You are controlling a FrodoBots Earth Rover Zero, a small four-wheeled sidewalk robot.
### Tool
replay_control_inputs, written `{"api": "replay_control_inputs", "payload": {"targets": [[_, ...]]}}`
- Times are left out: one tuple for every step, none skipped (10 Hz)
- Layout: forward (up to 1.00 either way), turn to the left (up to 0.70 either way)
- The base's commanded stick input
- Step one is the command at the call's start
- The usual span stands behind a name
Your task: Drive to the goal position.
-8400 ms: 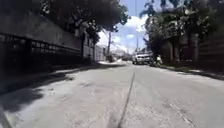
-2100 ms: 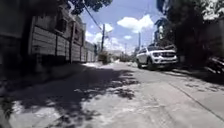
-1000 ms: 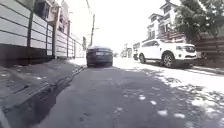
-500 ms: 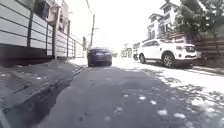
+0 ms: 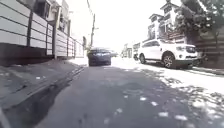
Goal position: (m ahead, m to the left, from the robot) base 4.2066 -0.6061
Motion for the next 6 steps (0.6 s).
{"api": "replay_control_inputs", "payload": {"targets": [[1.00,-0.10],[1.00,-0.12],[1.00,-0.15],[1.00,-0.18],[1.00,-0.21],[1.00,-0.24]]}}
